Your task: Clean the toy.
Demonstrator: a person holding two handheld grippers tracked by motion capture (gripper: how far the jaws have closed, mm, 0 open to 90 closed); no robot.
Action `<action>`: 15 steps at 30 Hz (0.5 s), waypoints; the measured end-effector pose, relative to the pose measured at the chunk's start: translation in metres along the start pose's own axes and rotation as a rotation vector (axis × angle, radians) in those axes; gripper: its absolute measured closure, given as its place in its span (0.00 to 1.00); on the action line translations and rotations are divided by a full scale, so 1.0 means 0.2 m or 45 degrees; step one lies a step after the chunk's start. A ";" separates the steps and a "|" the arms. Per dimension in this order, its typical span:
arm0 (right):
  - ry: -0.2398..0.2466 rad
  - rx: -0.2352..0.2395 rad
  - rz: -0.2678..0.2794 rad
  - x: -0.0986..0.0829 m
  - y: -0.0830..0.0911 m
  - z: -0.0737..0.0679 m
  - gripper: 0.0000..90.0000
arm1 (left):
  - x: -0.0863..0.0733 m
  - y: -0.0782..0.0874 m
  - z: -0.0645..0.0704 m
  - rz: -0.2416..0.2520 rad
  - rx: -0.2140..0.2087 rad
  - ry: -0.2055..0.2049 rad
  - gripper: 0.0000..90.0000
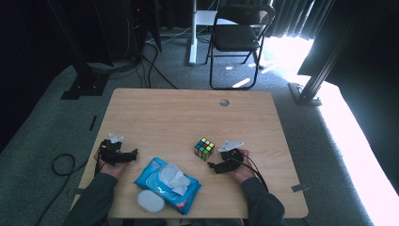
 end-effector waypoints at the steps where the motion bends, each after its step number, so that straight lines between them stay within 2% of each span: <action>1: 0.000 0.000 0.000 0.00 0.00 0.00 0.21 | 0.00 0.00 0.01 -0.005 -0.007 -0.007 0.08; 4: 0.001 0.000 -0.001 0.00 0.00 0.00 0.21 | 0.00 0.02 0.03 -0.007 -0.037 -0.020 0.18; 9: 0.003 0.001 0.001 0.00 0.00 0.00 0.21 | 0.02 0.06 0.07 0.023 -0.094 -0.020 0.24; 15: 0.003 0.002 0.000 0.00 0.00 0.00 0.21 | 0.05 0.16 0.14 0.080 -0.178 -0.061 0.28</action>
Point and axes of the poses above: each handheld gripper's, and its own axes: y roughly backward along the jaws, x roughly out of its top, z roughly to its right, the point moved 5 cm from there along -y, roughly forward along the jaws, and after that the axes turned 7 degrees about -z, right-handed, at the moved point
